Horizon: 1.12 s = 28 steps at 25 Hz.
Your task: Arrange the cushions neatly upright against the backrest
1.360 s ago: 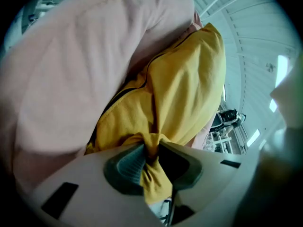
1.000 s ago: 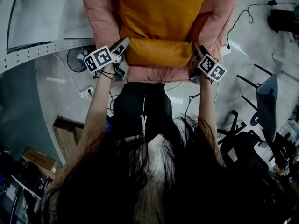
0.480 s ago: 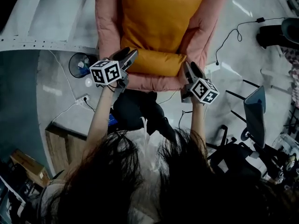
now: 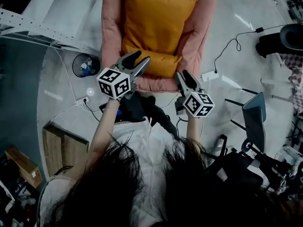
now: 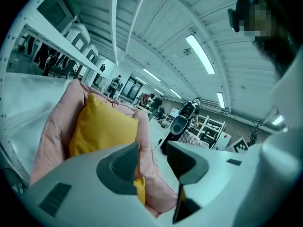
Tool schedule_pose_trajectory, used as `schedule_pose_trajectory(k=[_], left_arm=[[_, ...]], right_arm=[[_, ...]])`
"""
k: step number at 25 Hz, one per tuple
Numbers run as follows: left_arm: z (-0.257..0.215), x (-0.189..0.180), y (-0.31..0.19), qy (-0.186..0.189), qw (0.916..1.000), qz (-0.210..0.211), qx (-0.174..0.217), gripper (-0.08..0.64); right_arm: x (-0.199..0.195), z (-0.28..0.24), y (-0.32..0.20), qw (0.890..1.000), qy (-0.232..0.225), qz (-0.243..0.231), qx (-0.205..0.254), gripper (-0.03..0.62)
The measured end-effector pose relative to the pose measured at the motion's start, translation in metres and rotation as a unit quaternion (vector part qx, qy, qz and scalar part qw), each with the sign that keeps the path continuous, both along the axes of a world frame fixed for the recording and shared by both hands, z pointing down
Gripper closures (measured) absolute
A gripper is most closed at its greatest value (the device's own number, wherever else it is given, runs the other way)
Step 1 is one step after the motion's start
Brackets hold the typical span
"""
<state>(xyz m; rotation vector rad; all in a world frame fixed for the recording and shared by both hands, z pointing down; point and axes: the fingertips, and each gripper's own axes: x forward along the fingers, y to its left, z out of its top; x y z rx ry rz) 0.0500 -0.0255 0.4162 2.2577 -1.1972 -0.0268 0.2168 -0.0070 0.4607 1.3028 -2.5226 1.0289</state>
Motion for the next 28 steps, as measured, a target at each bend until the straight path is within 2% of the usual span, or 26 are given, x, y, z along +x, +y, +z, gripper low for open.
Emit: schedule_pose_trajectory(k=[4, 9, 16, 23, 28], left_arm=[[-0.016, 0.013, 0.020, -0.015, 0.9997, 0.000, 0.021, 0.380], [-0.020, 0.019, 0.042, -0.041, 0.9990, 0.006, 0.018, 0.397], [-0.029, 0.014, 0.065, -0.053, 0.9985, 0.002, 0.017, 0.439], [-0.028, -0.023, 0.105, -0.076, 0.9970, -0.009, 0.012, 0.439], [-0.032, -0.055, 0.153, -0.077, 0.9968, -0.015, 0.018, 0.439]], right_arm=[[0.002, -0.015, 0.016, 1.000, -0.011, -0.013, 0.017, 0.422], [-0.001, -0.026, 0.031, 0.999, -0.031, -0.014, 0.020, 0.455], [-0.024, -0.031, 0.043, 0.998, -0.030, -0.055, 0.026, 0.472], [-0.067, -0.035, 0.063, 0.996, -0.024, -0.081, 0.032, 0.479], [-0.108, -0.048, 0.099, 0.994, -0.025, -0.094, 0.043, 0.482]])
